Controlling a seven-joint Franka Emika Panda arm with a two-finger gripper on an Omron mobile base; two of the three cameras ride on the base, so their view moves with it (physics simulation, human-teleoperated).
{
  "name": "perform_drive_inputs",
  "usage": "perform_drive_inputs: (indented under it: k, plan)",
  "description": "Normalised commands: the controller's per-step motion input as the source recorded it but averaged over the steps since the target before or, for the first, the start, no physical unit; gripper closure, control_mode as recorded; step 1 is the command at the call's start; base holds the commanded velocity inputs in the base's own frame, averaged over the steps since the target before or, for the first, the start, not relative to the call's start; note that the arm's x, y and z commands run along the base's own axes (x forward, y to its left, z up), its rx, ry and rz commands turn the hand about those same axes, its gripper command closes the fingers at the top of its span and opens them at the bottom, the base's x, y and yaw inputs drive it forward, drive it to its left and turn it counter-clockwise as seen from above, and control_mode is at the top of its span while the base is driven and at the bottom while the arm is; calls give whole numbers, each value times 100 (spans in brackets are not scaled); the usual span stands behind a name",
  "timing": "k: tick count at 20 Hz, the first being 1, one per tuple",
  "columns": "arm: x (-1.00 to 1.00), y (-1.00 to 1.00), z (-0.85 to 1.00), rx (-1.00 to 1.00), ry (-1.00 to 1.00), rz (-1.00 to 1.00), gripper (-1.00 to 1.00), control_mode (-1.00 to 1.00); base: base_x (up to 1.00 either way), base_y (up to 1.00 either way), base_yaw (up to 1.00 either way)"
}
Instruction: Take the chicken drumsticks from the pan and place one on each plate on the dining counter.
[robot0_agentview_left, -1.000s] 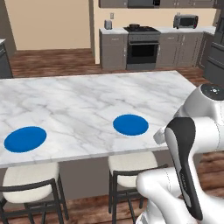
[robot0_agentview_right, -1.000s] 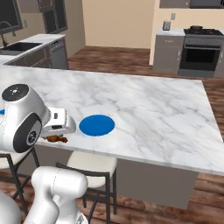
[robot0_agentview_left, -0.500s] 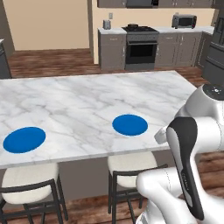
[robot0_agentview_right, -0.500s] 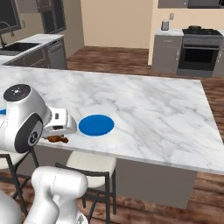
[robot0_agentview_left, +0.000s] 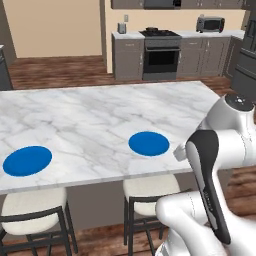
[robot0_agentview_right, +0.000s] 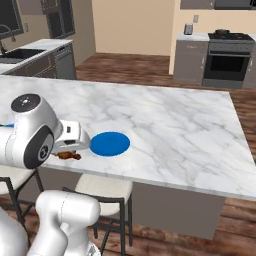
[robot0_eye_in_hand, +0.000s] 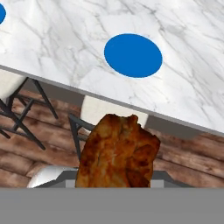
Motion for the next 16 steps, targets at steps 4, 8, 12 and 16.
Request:
perform_drive_inputs:
  k: [4,8,12,16]
  plan:
    - [77,-3,-3,0,6,0,100,-100,0,0,0]
    - [73,0,-5,-1,12,0,100,-100,0,0,0]
    - [71,1,-33,-1,5,0,100,-100,0,0,0]
    - [61,11,-57,-2,0,-1,100,-100,0,0,0]
